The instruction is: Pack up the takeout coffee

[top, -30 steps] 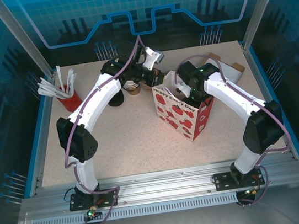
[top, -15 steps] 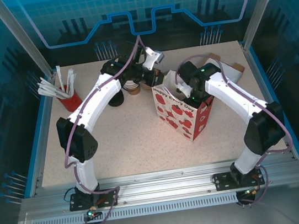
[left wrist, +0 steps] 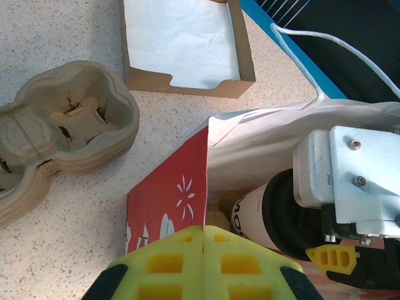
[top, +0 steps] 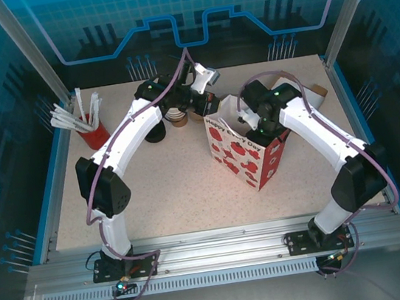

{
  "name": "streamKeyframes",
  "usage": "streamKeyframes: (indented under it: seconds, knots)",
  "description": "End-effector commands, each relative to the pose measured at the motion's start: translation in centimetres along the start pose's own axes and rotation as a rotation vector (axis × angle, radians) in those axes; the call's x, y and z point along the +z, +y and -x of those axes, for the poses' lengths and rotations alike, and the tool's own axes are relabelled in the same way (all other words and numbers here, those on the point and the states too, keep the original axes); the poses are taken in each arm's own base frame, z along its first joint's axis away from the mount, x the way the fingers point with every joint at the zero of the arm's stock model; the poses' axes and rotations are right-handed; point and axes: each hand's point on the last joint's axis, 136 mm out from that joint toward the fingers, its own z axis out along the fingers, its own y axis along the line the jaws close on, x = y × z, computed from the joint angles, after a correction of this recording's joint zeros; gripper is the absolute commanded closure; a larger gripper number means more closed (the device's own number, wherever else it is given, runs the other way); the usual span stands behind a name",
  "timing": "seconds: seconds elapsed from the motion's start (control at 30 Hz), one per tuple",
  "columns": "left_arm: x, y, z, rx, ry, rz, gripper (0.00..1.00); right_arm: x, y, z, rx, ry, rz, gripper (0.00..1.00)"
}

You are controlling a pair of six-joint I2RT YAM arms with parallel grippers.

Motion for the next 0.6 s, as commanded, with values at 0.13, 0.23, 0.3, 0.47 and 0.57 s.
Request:
streamKeyframes:
  seconds: [0.13,0.23,0.3,0.47,0.57]
  knots:
    - [-0.2,-0.4,-0.5,0.012,0.030,-0.009,1.00,-1.2,0.4,-0.4,0.003,-0.012,0.010,0.71]
    - [-0.2,-0.4,-0.5,0.015,0.030,-0.006,1.00,-0.6,0.2,-0.9,0.008,0.008,0.003,0.72]
    - [-0.1,-0.4,-0.5,0.015,0.031,-0.008,1.00,-0.1,0.1,-1.1,0.013,0.018,0.004,0.72]
    - [-0.1,-0.3,-0.6,0.014,0.033,-0.007,1.00,0.9,0.0,-1.3,0.014,0.049,-0.004,0.72]
    - [-0.1,-0.3,-0.5,0.014,0.032,-0.007,1.00,1.3,-0.1,-1.6,0.014,0.066,-0.005,0.72]
